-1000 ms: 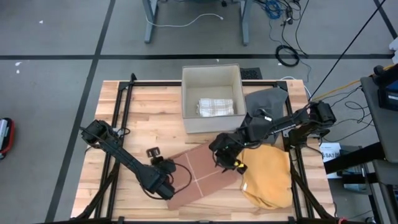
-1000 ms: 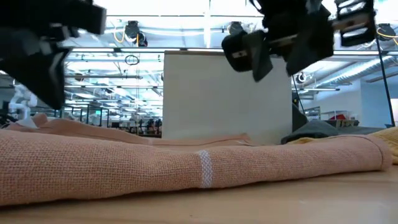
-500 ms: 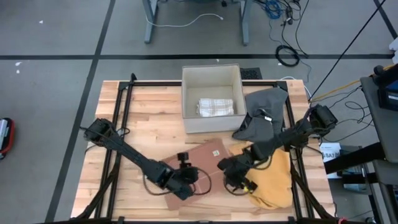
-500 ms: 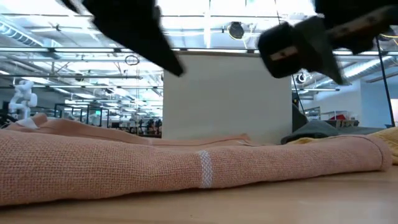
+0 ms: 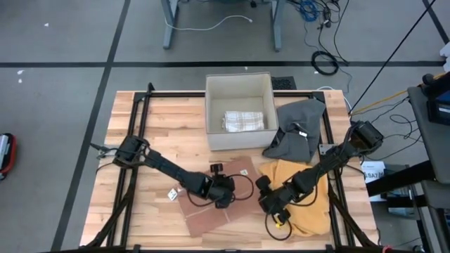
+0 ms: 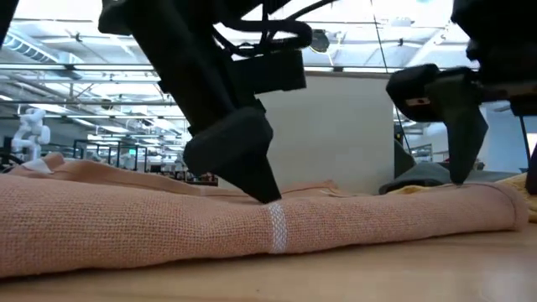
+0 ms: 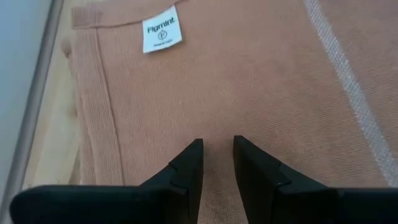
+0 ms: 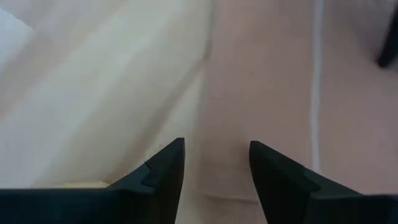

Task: Fold towel
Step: Fold the light brown towel

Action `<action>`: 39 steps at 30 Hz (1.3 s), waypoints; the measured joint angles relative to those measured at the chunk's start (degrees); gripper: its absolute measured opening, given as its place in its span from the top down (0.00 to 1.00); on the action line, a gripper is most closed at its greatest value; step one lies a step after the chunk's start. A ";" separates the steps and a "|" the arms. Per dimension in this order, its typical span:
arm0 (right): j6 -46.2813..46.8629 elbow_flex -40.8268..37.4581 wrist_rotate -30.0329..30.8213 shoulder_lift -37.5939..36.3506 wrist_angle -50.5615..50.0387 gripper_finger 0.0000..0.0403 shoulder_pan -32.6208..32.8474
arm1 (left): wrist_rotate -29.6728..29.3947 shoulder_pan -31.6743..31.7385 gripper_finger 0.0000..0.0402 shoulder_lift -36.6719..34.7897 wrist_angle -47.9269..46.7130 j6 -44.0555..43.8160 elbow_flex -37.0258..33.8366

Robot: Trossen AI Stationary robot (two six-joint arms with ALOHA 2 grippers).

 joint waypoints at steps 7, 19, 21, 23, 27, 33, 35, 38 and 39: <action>3.45 -3.55 4.96 0.00 0.78 0.58 0.97 | 0.09 1.56 0.76 0.33 0.52 0.02 0.02; 3.47 -7.40 11.22 2.36 7.87 0.69 1.31 | 0.47 2.35 0.76 0.53 0.57 -0.16 0.02; 3.34 -7.36 11.27 3.42 8.07 0.76 1.31 | 0.46 2.35 0.76 0.55 0.54 -0.10 0.02; 3.37 -7.32 11.34 4.21 8.20 0.84 1.31 | 0.27 2.35 0.76 0.51 0.53 -0.30 0.02; 2.67 -7.31 11.90 5.09 8.69 0.98 1.56 | -4.10 1.78 0.76 -1.05 -0.08 -3.07 -0.04; 0.28 -7.39 13.19 5.07 9.11 0.99 2.25 | -4.92 0.55 0.76 -3.47 -1.05 -9.15 -0.02; -1.18 -7.25 13.64 4.55 8.89 0.99 2.58 | -2.47 0.42 0.76 -3.47 -1.89 -11.43 -0.02; -4.34 -6.17 15.15 3.98 7.81 0.99 3.48 | -0.49 0.20 0.76 -3.47 -3.10 -15.25 -0.02; -5.63 -5.71 15.84 3.84 7.13 0.99 3.95 | -0.38 0.11 0.76 -3.47 -3.47 -16.35 -0.02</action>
